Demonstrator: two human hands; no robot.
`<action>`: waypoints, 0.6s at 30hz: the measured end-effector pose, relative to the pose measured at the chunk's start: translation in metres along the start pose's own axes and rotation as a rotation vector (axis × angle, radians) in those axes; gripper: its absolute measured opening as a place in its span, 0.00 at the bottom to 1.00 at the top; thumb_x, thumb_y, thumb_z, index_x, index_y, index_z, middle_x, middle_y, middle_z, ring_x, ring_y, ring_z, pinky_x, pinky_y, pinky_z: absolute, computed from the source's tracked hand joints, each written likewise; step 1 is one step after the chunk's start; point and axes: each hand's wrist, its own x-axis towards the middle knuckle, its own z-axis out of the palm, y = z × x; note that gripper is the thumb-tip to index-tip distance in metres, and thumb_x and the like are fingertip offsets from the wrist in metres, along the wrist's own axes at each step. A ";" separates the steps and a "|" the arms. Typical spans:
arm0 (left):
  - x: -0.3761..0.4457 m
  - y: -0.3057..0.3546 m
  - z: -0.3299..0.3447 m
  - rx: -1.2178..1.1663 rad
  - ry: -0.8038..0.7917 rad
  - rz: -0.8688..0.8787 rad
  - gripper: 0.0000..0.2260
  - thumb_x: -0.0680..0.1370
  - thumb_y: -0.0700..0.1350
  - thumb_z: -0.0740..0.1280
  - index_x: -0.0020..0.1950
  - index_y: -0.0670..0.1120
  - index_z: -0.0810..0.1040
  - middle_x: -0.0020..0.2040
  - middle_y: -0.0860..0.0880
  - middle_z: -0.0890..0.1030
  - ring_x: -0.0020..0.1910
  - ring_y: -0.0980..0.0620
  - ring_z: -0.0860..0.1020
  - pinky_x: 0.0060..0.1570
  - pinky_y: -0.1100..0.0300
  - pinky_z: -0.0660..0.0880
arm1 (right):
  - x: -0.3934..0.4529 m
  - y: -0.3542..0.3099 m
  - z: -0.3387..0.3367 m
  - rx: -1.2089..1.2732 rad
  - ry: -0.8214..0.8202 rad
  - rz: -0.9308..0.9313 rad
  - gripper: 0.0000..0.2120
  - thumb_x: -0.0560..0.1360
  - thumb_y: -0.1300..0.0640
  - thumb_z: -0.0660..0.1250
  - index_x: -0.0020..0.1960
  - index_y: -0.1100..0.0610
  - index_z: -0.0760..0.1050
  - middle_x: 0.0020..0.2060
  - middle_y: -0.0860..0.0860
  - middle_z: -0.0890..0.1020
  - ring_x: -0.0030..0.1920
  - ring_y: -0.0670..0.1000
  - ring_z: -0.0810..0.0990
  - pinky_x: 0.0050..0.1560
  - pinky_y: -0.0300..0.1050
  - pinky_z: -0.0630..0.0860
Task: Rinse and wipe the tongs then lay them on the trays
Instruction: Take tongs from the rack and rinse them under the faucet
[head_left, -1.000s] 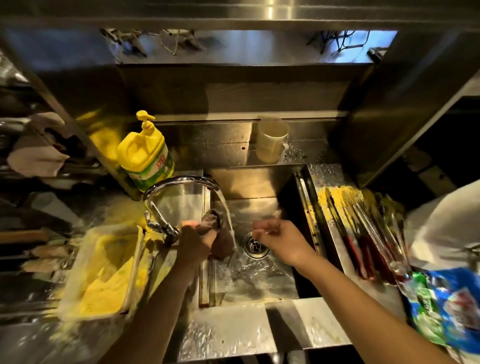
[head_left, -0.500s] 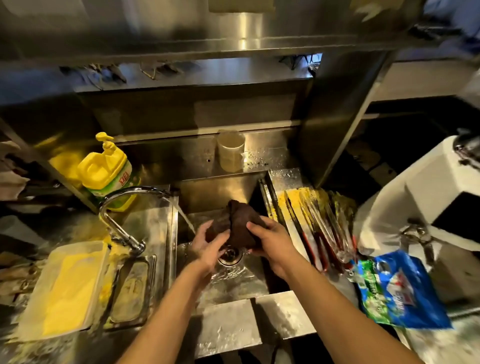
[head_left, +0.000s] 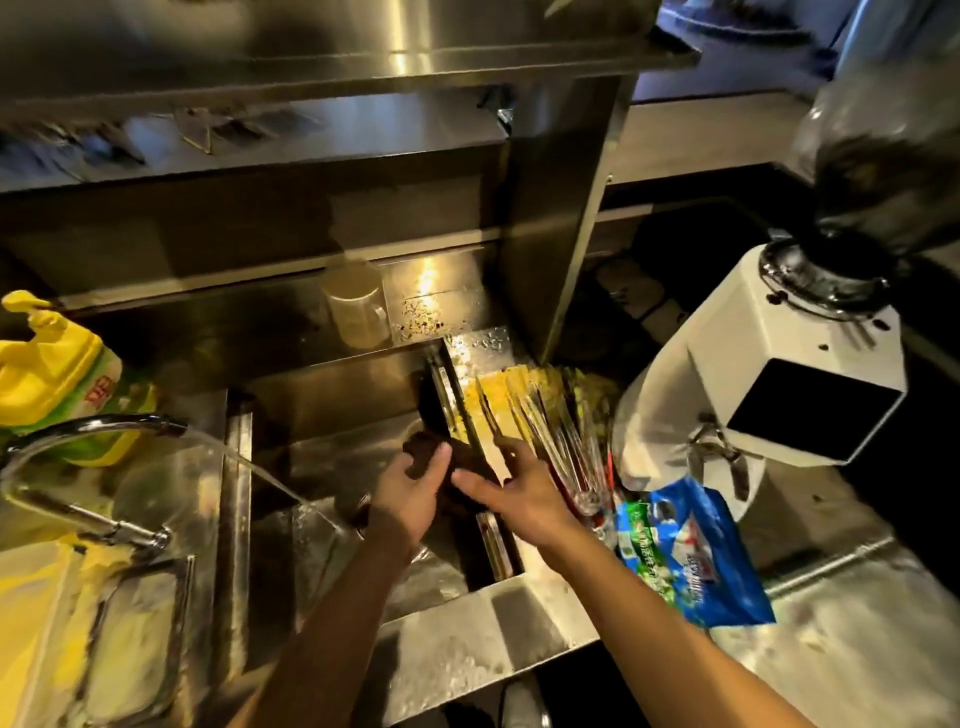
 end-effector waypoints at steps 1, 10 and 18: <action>-0.001 0.003 0.004 0.118 0.004 0.117 0.08 0.78 0.50 0.70 0.44 0.47 0.78 0.37 0.51 0.80 0.39 0.50 0.79 0.35 0.72 0.72 | 0.001 0.004 -0.002 -0.029 -0.036 -0.047 0.38 0.66 0.46 0.80 0.70 0.54 0.69 0.62 0.55 0.75 0.60 0.56 0.80 0.59 0.53 0.80; 0.013 0.036 -0.014 0.668 0.123 0.527 0.16 0.69 0.59 0.73 0.39 0.58 0.66 0.40 0.58 0.69 0.38 0.62 0.69 0.40 0.62 0.65 | 0.027 -0.007 -0.006 0.052 -0.114 -0.080 0.12 0.80 0.64 0.61 0.51 0.55 0.82 0.46 0.57 0.85 0.44 0.48 0.83 0.46 0.45 0.79; 0.016 0.026 -0.061 0.324 -0.073 0.103 0.08 0.77 0.39 0.71 0.39 0.44 0.76 0.34 0.48 0.76 0.34 0.51 0.73 0.34 0.64 0.70 | 0.037 -0.043 0.012 -0.015 -0.216 -0.252 0.12 0.80 0.65 0.60 0.51 0.57 0.82 0.48 0.47 0.81 0.46 0.37 0.80 0.43 0.28 0.74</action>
